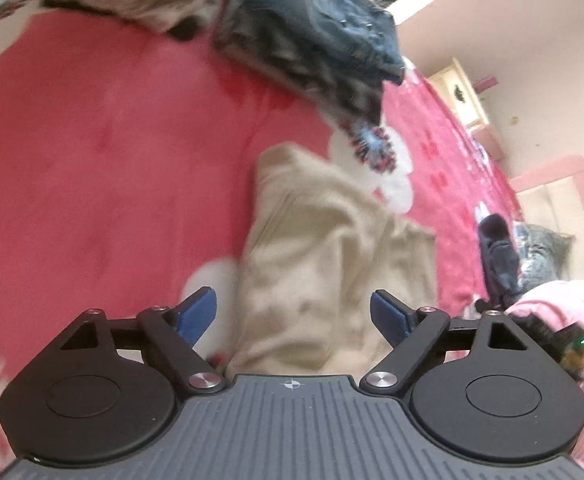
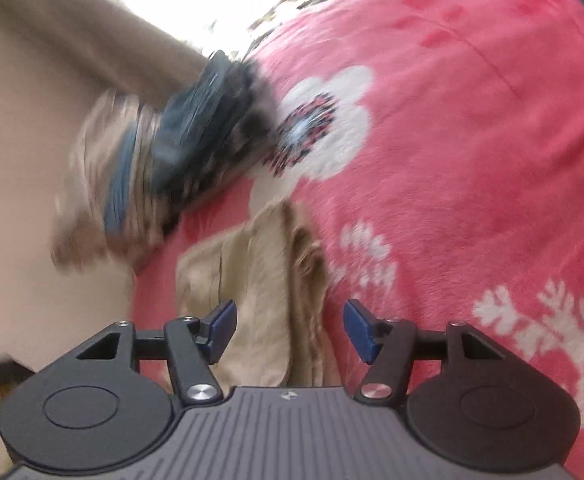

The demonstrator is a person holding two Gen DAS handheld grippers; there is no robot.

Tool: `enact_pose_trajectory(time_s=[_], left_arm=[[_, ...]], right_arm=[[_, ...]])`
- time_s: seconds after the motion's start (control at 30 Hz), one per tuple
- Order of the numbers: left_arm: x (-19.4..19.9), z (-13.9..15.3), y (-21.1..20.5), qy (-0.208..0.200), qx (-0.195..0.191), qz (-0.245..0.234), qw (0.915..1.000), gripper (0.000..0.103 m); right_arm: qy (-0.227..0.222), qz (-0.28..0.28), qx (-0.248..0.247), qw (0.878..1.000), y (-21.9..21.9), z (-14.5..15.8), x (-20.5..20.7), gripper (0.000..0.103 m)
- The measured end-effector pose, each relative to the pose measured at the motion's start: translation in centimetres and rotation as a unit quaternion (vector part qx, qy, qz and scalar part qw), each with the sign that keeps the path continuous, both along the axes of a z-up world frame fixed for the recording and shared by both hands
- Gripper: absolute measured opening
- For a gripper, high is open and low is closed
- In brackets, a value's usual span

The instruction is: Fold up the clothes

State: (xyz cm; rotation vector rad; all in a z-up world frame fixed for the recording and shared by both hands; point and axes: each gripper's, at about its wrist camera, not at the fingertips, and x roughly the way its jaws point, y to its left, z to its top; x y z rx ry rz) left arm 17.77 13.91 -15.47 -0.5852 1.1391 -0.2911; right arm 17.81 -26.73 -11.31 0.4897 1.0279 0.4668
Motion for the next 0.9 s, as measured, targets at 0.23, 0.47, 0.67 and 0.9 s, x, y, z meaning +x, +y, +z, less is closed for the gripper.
enact_pose_trajectory(time_s=[0.23, 0.47, 0.67, 0.9], left_arm=[[-4.5, -0.5, -1.4, 0.023, 0.076, 0.006, 0.9969, 0.089], [-8.2, -0.7, -4.7, -0.042, 0.124, -0.059, 0.9895, 0.079], [-8.9, -1.0, -3.5, -0.064, 0.097, -0.051, 0.9919, 0.059], [-8.1, -2.3, -4.8, -0.089, 0.104, -0.113, 0.9841, 0.033]], right_arm=[[-0.058, 0.137, -0.110, 0.983, 8.7, 2.8, -0.1, 0.049], [-0.032, 0.171, -0.150, 0.973, 11.9, 2.6, 1.4, 0.031], [-0.051, 0.206, -0.183, 0.960, 16.1, 4.0, 4.3, 0.035], [-0.046, 0.247, -0.216, 0.944, 24.1, 3.4, 12.9, 0.052]])
